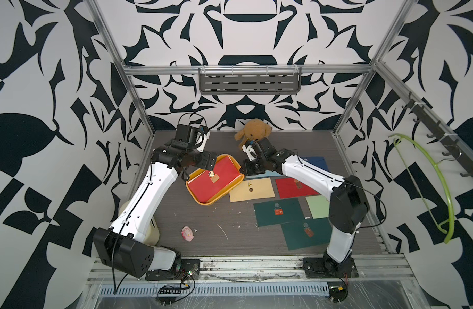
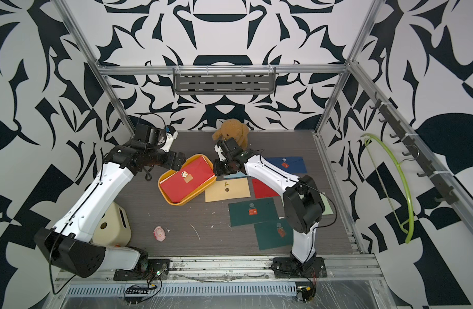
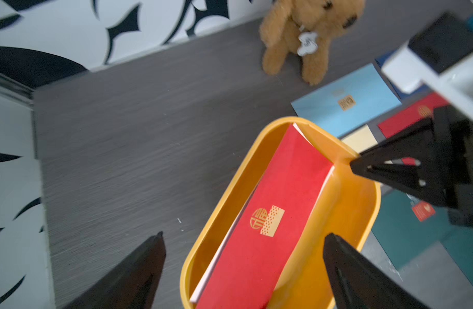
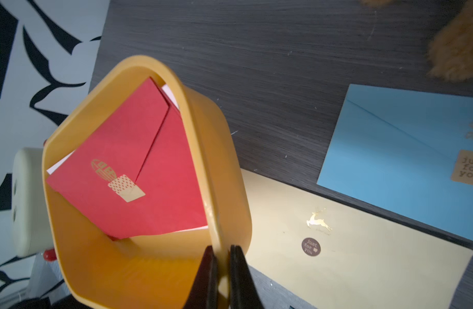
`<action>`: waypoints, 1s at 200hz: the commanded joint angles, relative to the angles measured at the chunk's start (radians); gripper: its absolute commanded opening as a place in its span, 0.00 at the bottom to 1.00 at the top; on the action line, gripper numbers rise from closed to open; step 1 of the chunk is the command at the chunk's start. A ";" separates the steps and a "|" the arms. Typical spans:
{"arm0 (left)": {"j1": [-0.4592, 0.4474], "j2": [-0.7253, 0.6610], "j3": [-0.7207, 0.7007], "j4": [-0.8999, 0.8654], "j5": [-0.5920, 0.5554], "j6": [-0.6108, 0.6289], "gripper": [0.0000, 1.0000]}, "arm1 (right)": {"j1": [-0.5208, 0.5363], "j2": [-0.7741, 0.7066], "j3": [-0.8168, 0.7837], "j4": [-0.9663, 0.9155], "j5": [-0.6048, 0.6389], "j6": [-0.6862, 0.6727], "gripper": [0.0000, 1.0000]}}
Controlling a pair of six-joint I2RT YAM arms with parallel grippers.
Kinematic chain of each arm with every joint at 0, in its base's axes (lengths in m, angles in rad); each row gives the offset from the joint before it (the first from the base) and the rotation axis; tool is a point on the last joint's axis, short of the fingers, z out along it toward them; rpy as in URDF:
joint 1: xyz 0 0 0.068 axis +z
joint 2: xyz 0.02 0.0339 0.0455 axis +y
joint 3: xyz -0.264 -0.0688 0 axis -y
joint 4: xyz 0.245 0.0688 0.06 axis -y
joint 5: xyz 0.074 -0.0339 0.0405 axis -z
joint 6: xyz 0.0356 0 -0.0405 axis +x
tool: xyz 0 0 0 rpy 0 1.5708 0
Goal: Put the sealed envelopes into the storage box
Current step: Place the storage box at the center of the board, then pick up the envelope from the center of the board.
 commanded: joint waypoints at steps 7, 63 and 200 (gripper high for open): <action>0.015 -0.039 -0.014 0.125 -0.182 -0.071 0.99 | -0.001 0.045 0.072 0.142 0.078 0.129 0.00; 0.054 -0.038 -0.114 0.117 -0.095 -0.109 0.99 | 0.008 0.200 0.194 0.179 0.155 0.243 0.00; -0.041 -0.053 -0.422 -0.013 0.032 -0.671 0.99 | 0.011 0.200 0.169 0.159 0.139 0.251 0.32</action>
